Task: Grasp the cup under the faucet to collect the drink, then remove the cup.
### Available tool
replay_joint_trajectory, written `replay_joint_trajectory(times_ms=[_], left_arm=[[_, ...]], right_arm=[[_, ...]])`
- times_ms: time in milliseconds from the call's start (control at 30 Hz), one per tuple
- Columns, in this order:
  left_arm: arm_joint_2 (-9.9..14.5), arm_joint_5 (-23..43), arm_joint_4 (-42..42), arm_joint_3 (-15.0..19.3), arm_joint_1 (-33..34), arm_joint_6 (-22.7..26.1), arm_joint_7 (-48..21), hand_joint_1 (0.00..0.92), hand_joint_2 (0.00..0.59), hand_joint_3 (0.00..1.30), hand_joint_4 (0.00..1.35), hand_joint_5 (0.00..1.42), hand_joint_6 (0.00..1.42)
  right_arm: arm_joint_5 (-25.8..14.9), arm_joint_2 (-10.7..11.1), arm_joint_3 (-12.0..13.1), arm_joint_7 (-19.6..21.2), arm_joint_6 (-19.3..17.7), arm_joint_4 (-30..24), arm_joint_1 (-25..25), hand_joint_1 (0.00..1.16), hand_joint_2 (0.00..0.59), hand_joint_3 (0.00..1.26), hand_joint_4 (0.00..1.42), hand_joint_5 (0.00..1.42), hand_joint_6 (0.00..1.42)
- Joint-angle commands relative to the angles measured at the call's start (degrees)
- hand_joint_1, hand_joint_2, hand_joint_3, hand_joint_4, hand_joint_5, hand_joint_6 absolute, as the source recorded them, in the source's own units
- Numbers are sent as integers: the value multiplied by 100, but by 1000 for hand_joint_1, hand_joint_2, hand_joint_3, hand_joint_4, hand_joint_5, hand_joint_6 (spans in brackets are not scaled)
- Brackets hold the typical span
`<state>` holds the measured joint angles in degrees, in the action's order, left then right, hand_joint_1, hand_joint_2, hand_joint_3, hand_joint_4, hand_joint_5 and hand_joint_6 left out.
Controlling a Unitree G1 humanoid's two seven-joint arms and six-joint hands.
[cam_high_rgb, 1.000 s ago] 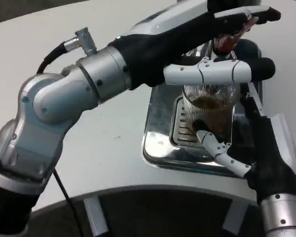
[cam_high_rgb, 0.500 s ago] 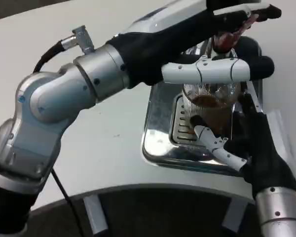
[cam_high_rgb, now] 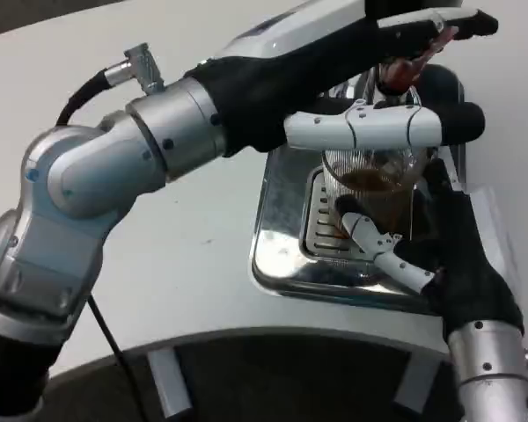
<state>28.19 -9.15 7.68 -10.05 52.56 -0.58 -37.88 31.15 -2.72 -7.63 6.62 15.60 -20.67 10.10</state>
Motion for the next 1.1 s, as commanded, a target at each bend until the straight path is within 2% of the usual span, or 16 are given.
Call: replay_joint_trajectory(times_ms=[33,1100], left_arm=[[192,-118,-43,-145,-48,-27,-242,0,120,140,61,121,144],[323,-150,14,-324,-47,-104,-313,0,127,149,62,121,144]], right_arm=[[-90,-42,-24,63,46,53,-21,653,262,8,24,75,81],[-242,-89,-156,224,68,290,114,654,262,17,34,96,108]])
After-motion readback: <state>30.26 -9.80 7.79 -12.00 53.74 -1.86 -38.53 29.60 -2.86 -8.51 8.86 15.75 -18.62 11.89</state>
